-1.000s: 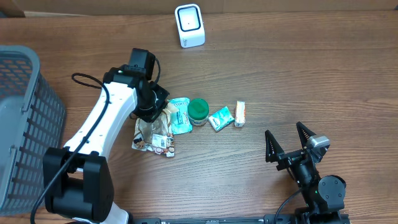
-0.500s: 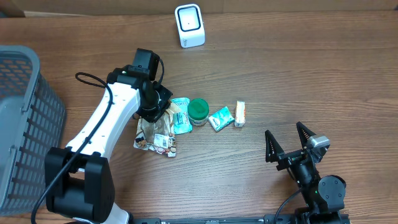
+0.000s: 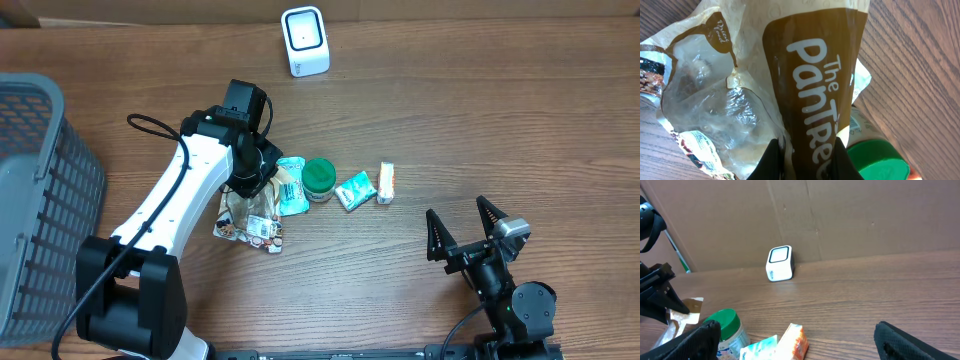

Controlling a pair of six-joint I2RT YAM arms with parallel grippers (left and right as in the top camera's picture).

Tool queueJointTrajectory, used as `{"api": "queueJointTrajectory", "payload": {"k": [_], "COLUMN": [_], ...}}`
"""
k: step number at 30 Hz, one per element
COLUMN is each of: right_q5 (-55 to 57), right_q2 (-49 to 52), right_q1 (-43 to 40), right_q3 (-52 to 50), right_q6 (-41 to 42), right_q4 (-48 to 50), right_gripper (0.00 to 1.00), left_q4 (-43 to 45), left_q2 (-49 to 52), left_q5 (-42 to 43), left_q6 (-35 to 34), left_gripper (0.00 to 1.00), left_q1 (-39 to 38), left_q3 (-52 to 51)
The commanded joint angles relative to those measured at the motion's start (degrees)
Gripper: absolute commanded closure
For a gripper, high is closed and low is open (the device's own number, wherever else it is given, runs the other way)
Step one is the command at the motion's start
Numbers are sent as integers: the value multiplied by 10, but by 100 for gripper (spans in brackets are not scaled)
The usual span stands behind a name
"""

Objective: Scan the item barcode
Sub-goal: 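Lower the Pantree bag onto the table left of the jar, then release the bag and retract the left gripper to the basket side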

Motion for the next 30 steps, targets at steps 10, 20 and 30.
{"api": "queueJointTrajectory", "payload": {"k": [10,20,30], "right_q5": [5,5,5], "right_q2": [-5,-5,-5], "right_q1": [3,3,3], "right_q3": [-6,-6,-6], "right_q6": [2,2,2], "right_q4": [2,2,2], "right_gripper": [0,0,0], "left_q4": [1,-14,-267], "left_q2": [1,0,-4], "left_q5": [-26,0,-32], "left_q6": [-12,40,197], "left_gripper": [81,33,34], "left_q1": [-1,33,101], "left_q3": [-4,36,379]}}
